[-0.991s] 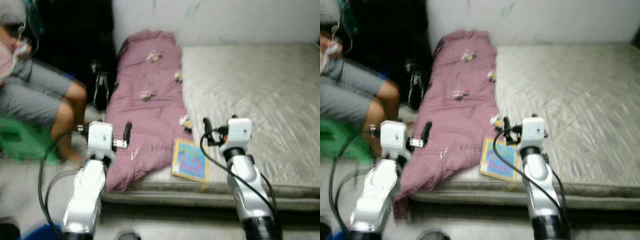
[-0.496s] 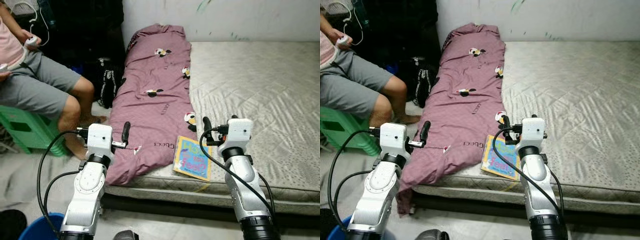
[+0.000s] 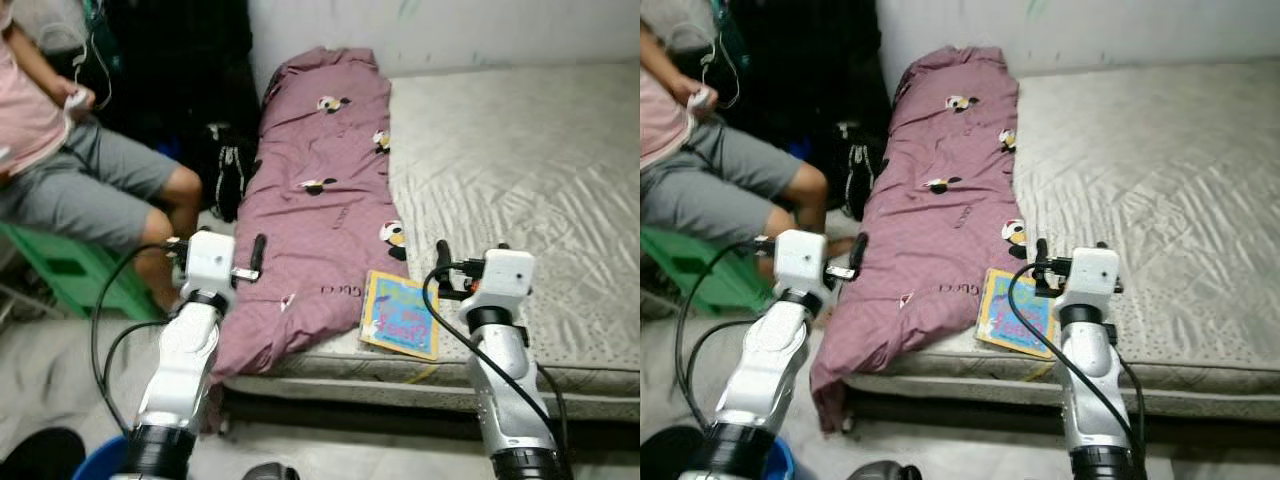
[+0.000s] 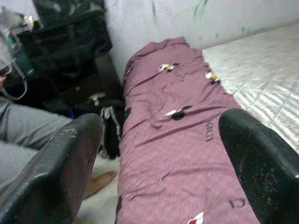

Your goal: Clean up the room

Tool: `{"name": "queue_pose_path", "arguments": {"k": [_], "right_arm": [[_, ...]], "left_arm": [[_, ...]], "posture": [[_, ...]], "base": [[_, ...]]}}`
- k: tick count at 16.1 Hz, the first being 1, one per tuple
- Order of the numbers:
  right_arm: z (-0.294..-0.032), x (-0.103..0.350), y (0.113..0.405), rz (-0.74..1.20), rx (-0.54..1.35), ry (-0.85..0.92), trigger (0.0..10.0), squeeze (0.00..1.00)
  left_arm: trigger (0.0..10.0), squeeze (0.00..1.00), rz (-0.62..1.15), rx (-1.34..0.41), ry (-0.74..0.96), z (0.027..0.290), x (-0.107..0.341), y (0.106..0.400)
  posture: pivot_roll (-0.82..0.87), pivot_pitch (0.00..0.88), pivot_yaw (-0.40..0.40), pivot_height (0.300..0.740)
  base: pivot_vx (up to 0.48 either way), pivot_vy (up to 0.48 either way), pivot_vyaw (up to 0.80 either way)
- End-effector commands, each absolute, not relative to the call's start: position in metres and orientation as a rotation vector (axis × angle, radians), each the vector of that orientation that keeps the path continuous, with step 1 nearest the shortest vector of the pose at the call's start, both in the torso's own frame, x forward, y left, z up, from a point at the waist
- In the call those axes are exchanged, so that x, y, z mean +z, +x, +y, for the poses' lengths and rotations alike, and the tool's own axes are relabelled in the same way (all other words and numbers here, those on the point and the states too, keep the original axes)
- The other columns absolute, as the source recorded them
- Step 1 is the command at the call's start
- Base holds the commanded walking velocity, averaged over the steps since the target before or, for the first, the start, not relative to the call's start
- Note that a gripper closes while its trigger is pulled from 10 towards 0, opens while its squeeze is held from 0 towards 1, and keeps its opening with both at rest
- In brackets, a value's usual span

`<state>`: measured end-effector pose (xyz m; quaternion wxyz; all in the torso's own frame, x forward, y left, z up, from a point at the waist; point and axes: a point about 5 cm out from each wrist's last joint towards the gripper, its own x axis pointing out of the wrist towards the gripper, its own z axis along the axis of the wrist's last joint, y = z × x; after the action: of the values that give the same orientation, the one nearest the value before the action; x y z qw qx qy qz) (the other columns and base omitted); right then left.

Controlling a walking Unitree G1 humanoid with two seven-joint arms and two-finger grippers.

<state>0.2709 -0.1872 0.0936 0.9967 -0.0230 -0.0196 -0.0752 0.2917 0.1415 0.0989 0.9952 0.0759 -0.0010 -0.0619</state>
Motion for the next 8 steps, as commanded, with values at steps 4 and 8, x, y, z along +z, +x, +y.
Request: {"name": "queue_pose_path", "arguments": {"k": [4,8], "right_arm": [[-0.173,0.096,0.275,-0.050,-0.072,-0.062,10.0,0.00],[-0.143,0.102,0.309,-0.037,0.120,-0.073,10.0,0.00]], "left_arm": [[10.0,0.00,0.005,-0.074,0.144,0.150,0.097,0.295],[10.0,0.00,-0.019,0.077,0.111,0.173,0.098,0.279]], "posture": [[-0.09,0.000,0.110,0.740],[0.06,0.000,-0.053,0.740]], "base": [[0.000,0.000,0.00],[0.000,0.000,0.00]]}}
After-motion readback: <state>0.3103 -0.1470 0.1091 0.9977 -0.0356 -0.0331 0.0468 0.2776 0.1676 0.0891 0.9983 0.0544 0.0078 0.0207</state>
